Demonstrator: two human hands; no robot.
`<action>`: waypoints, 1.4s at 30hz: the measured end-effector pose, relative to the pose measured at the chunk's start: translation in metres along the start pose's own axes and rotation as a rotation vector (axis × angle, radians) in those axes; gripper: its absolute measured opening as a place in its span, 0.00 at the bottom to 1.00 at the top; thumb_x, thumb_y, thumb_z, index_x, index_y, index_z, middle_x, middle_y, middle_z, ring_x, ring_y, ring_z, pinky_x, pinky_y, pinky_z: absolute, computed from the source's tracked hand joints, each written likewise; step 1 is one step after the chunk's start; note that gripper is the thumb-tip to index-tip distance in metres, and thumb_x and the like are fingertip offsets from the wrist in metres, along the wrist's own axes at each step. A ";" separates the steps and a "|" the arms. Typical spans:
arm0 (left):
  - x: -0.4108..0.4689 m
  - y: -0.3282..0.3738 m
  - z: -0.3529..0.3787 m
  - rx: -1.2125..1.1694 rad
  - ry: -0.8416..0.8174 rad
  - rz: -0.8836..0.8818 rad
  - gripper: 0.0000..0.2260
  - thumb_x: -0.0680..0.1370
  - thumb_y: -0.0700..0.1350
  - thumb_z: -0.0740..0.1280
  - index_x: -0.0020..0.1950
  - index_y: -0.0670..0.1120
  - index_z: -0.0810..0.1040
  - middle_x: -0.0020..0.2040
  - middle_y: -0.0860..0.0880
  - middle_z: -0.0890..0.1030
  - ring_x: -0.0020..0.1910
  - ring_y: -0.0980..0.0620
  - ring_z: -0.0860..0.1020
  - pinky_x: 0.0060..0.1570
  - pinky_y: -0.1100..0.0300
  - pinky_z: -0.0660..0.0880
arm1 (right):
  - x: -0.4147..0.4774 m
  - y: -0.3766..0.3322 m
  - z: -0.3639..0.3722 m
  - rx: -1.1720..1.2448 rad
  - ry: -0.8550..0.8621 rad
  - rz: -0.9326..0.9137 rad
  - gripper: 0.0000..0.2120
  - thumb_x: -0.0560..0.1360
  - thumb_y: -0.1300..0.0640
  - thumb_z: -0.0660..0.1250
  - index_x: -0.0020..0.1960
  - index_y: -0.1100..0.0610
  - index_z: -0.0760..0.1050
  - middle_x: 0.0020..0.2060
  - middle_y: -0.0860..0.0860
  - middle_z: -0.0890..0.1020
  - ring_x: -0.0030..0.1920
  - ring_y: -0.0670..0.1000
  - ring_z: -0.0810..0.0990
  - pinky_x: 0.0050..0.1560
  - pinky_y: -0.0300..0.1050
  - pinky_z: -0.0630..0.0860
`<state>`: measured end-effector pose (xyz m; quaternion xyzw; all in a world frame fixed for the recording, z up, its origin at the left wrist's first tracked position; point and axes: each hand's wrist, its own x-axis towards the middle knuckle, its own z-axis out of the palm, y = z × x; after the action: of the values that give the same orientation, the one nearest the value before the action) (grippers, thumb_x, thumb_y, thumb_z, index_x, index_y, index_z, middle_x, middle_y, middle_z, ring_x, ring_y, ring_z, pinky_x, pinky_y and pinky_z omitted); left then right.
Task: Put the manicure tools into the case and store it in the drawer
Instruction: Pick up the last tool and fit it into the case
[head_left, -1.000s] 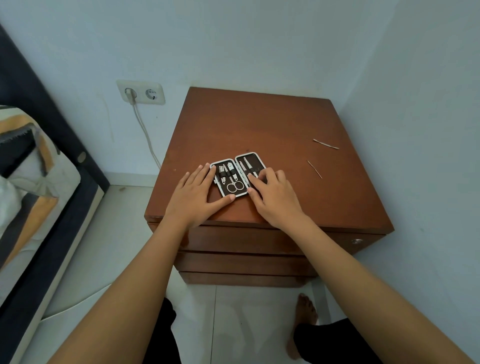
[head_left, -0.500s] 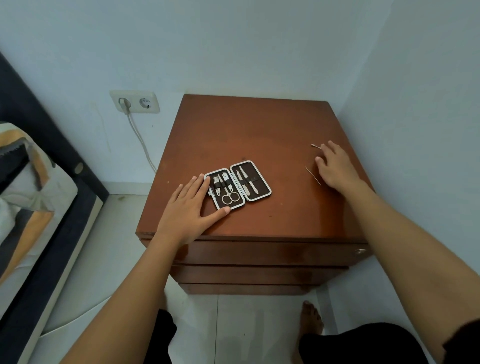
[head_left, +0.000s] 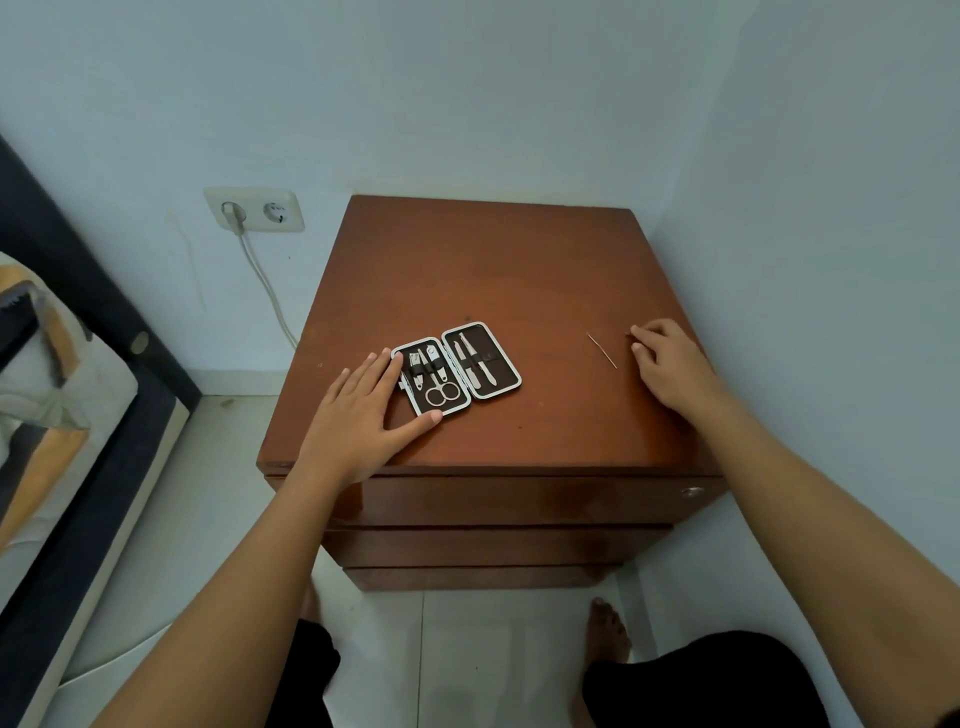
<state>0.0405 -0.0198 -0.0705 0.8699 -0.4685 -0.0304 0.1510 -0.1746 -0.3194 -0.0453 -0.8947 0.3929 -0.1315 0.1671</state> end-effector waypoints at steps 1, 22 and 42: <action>0.000 0.000 0.000 0.000 -0.003 0.000 0.44 0.67 0.75 0.44 0.77 0.52 0.48 0.78 0.53 0.50 0.76 0.56 0.48 0.74 0.56 0.43 | -0.006 0.004 0.000 0.030 0.039 -0.003 0.17 0.79 0.57 0.57 0.64 0.61 0.72 0.62 0.58 0.73 0.63 0.59 0.72 0.62 0.50 0.68; 0.000 0.000 0.001 0.026 -0.008 -0.005 0.44 0.68 0.75 0.44 0.77 0.51 0.48 0.78 0.52 0.51 0.76 0.56 0.48 0.73 0.56 0.43 | -0.039 0.009 -0.007 0.245 0.235 0.252 0.08 0.73 0.59 0.68 0.47 0.63 0.77 0.53 0.63 0.74 0.52 0.59 0.75 0.54 0.44 0.68; 0.000 0.000 0.002 0.018 -0.008 -0.006 0.44 0.68 0.75 0.44 0.77 0.51 0.48 0.78 0.51 0.51 0.76 0.55 0.47 0.73 0.55 0.42 | -0.047 -0.002 0.001 0.255 0.313 0.362 0.09 0.74 0.57 0.67 0.47 0.64 0.75 0.53 0.63 0.74 0.54 0.61 0.73 0.55 0.51 0.69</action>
<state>0.0401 -0.0197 -0.0724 0.8725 -0.4667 -0.0301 0.1412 -0.2041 -0.2834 -0.0501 -0.7505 0.5476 -0.2845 0.2365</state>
